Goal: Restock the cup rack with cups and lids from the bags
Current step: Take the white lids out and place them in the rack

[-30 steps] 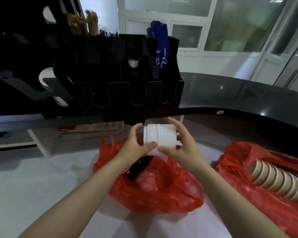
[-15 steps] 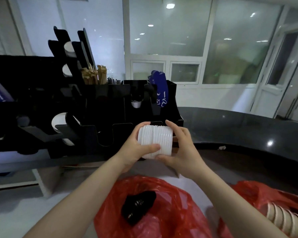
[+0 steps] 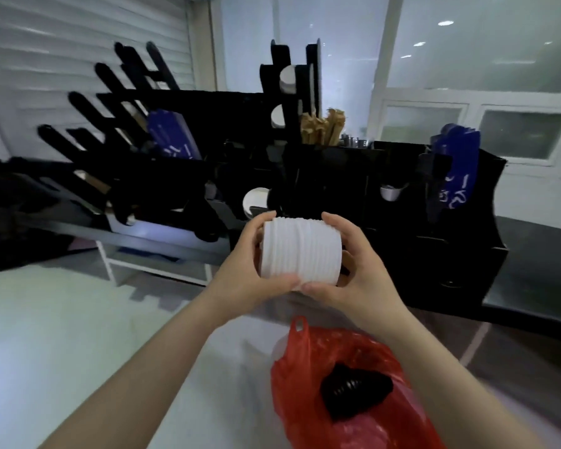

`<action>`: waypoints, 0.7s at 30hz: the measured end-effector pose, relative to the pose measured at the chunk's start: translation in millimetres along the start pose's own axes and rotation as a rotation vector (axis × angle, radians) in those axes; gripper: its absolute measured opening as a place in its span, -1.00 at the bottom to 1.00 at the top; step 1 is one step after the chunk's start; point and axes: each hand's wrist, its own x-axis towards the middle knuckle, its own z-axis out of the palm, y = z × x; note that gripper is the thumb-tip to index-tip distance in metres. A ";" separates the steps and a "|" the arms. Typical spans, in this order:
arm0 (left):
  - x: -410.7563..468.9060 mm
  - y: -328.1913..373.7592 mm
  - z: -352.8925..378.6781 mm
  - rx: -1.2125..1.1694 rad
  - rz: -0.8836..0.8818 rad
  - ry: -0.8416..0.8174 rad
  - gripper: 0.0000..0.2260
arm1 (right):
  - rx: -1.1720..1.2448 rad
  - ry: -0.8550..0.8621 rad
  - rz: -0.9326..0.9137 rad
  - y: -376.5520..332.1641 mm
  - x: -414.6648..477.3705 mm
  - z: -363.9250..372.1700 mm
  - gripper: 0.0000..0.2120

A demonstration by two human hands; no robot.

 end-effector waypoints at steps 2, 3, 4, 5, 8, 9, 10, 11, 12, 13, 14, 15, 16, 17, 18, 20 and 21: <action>-14.7 -2.9 -19.6 0.007 -0.023 0.054 -0.25 | 0.050 -0.073 -0.010 1.7 7.9 22.2 -0.19; -22.9 -4.2 -29.2 0.008 -0.034 0.076 -0.29 | 0.074 -0.104 -0.012 1.9 10.8 33.5 -0.19; -31.1 -5.2 -38.6 0.009 -0.048 0.093 -0.31 | 0.094 -0.132 -0.016 1.8 13.2 44.8 -0.19; -38.8 -6.7 -47.8 0.010 -0.063 0.105 -0.31 | 0.108 -0.156 -0.020 1.9 15.3 56.1 -0.19; -58.6 -15.6 -76.7 0.016 -0.122 0.129 -0.21 | 0.124 -0.199 -0.026 1.9 20.3 91.6 -0.17; -63.6 -18.6 -86.8 0.017 -0.140 0.129 -0.18 | 0.126 -0.206 -0.028 0.6 23.2 103.5 -0.17; -68.0 -21.7 -97.5 0.006 -0.153 0.130 -0.18 | 0.129 -0.213 -0.029 -1.5 27.1 115.6 -0.16; -71.8 -25.0 -109.0 -0.016 -0.158 0.131 -0.18 | 0.132 -0.225 -0.031 -3.8 31.7 128.6 -0.16; -75.1 -29.2 -121.6 -0.035 -0.160 0.134 -0.17 | 0.131 -0.235 -0.034 -5.6 37.0 142.3 -0.16; -78.2 -34.3 -135.0 -0.043 -0.158 0.135 -0.15 | 0.129 -0.242 -0.037 -7.2 42.6 156.5 -0.15; -80.2 -39.7 -148.4 -0.044 -0.153 0.132 -0.12 | 0.130 -0.243 -0.039 -8.6 48.3 170.2 -0.15; -81.5 -46.1 -162.6 -0.047 -0.145 0.124 -0.11 | 0.137 -0.241 -0.038 -9.7 54.2 184.3 -0.15; -82.3 -53.3 -176.9 -0.053 -0.136 0.113 -0.12 | 0.140 -0.237 -0.038 -10.3 59.8 199.2 -0.14; -82.8 -61.0 -190.9 -0.055 -0.133 0.102 -0.13 | 0.131 -0.228 -0.039 -10.4 64.9 214.9 -0.14; -82.7 -68.4 -205.6 -0.043 -0.138 0.096 -0.14 | 0.117 -0.212 -0.038 -10.7 70.0 231.8 -0.15; -80.5 -82.4 -237.4 0.007 -0.151 0.102 -0.17 | 0.107 -0.165 -0.031 -12.2 81.1 267.5 -0.16; -79.4 -89.5 -253.8 0.027 -0.148 0.107 -0.18 | 0.100 -0.146 -0.036 -13.1 86.8 285.5 -0.17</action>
